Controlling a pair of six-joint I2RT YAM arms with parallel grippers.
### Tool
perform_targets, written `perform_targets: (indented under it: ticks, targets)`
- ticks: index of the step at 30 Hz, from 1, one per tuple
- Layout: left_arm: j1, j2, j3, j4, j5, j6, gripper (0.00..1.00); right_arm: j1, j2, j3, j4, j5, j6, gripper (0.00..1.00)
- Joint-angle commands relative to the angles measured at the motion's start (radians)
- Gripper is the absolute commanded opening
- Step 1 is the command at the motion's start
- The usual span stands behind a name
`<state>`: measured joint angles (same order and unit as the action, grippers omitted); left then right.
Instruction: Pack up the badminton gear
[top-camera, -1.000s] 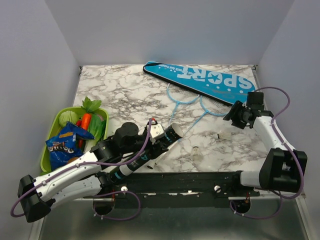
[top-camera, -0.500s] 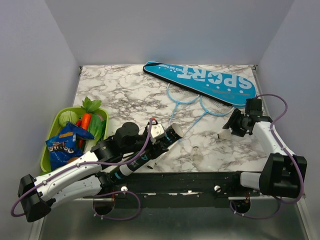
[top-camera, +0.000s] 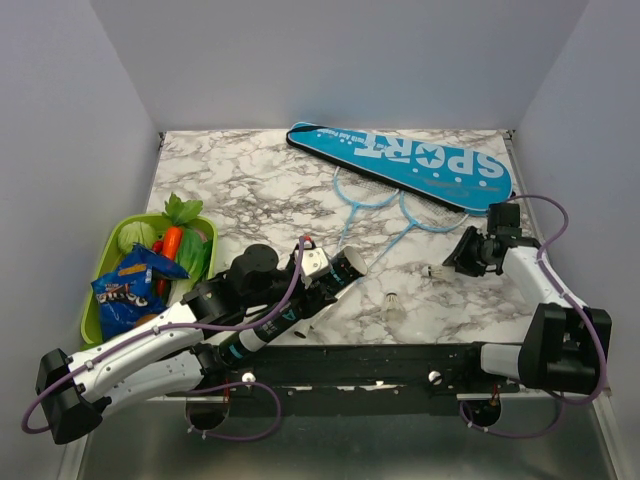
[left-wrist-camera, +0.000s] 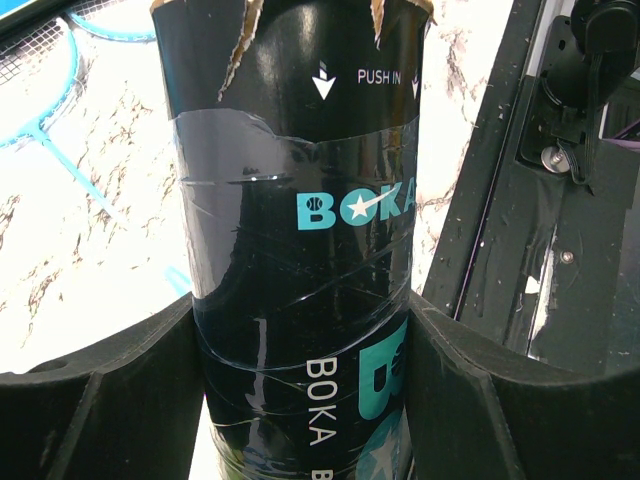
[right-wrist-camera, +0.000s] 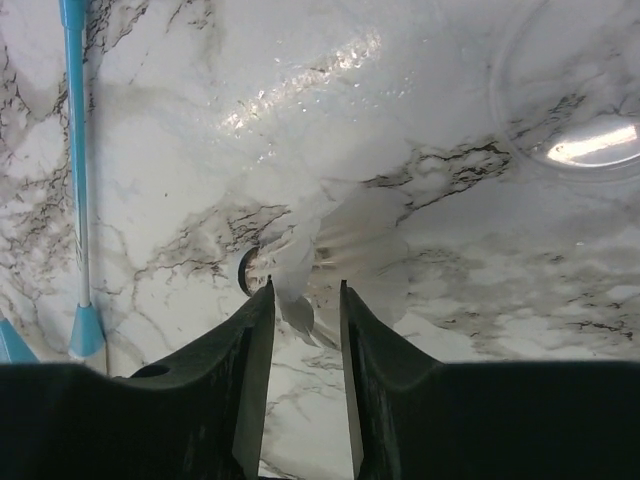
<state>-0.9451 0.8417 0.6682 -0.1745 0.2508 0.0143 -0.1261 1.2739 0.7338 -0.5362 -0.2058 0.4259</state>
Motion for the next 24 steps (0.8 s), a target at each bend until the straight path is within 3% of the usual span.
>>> perform_targets:
  ticks: [1, 10, 15, 24]
  targets:
    - [-0.007, -0.003, 0.014, 0.004, 0.022, -0.008, 0.13, -0.004, -0.016, -0.024, 0.027, -0.069, -0.001, 0.38]
    - [-0.007, 0.0, 0.014, 0.004, 0.018, -0.008, 0.13, -0.004, -0.076, -0.037, 0.031, -0.116, 0.014, 0.19]
    - [-0.007, 0.0, 0.013, 0.006, 0.013, -0.008, 0.13, -0.004, -0.136, -0.025, 0.019, -0.141, 0.027, 0.01]
    - [-0.009, 0.022, 0.014, 0.006, 0.03, 0.003, 0.13, 0.054, -0.264, 0.133, -0.068, -0.293, -0.003, 0.0]
